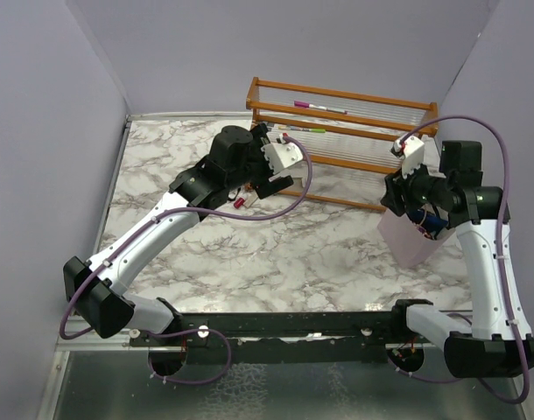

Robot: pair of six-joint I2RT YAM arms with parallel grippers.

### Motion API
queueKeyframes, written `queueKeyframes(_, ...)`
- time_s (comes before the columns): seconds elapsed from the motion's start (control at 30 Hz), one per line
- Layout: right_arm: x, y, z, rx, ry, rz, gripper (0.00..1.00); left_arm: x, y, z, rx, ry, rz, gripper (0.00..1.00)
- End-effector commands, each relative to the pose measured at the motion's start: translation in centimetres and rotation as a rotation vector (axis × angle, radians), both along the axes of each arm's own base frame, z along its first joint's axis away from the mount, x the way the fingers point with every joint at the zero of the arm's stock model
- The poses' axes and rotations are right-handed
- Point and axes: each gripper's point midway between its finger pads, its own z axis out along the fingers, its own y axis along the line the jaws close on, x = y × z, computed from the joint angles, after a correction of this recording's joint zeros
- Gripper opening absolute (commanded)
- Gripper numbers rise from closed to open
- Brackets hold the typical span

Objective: Place the snacks into the paper bag
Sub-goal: Place the snack in the paper bag, then reset both arms

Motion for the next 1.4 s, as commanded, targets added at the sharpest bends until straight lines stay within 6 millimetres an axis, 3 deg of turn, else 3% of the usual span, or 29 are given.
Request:
queueKeyframes(0.0, 0.3, -0.8, 0.8, -0.025, -0.03, -0.048, 0.5, -0.6, 0.1, 1.0, -0.039, -0.011, -0.015, 0.99)
queueKeyframes(0.23, -0.1, 0.5, 3.7, 0.034, -0.092, -0.004, 0.53, -0.2, 0.3, 1.1, -0.06, -0.004, 0.011, 0.99)
queueKeyframes(0.37, 0.5, 1.5, 6.8, 0.091, -0.166, 0.025, 0.56, 1.3, 1.6, 1.9, -0.121, -0.004, 0.106, 0.99)
queueKeyframes(0.57, 3.4, 1.3, 11.4, 0.143, -0.278, -0.044, 0.63, 4.9, 6.7, 4.4, -0.303, -0.004, 0.352, 0.99)
queueKeyframes(0.67, 5.5, 0.5, 12.7, 0.135, -0.324, -0.099, 0.74, 6.2, 10.1, 4.8, -0.395, 0.002, 0.473, 0.99)
queueKeyframes(0.83, 8.6, -1.2, 14.4, 0.116, -0.415, -0.203, 0.99, 7.6, 15.3, 5.7, -0.509, -0.044, 0.633, 0.99)
queueKeyframes(0.87, 8.8, -1.2, 15.0, 0.127, -0.442, -0.213, 0.99, 7.7, 16.1, 5.9, -0.514, -0.059, 0.658, 0.99)
queueKeyframes(1.1, 7.4, -2.6, 18.9, 0.167, -0.618, -0.314, 0.99, 6.5, 19.3, 7.0, -0.5, -0.13, 0.735, 0.99)
queueKeyframes(1.37, 3.4, -4.3, 20.8, 0.141, -0.747, -0.382, 0.99, 3.4, 19.4, 7.2, -0.506, -0.143, 0.686, 0.99)
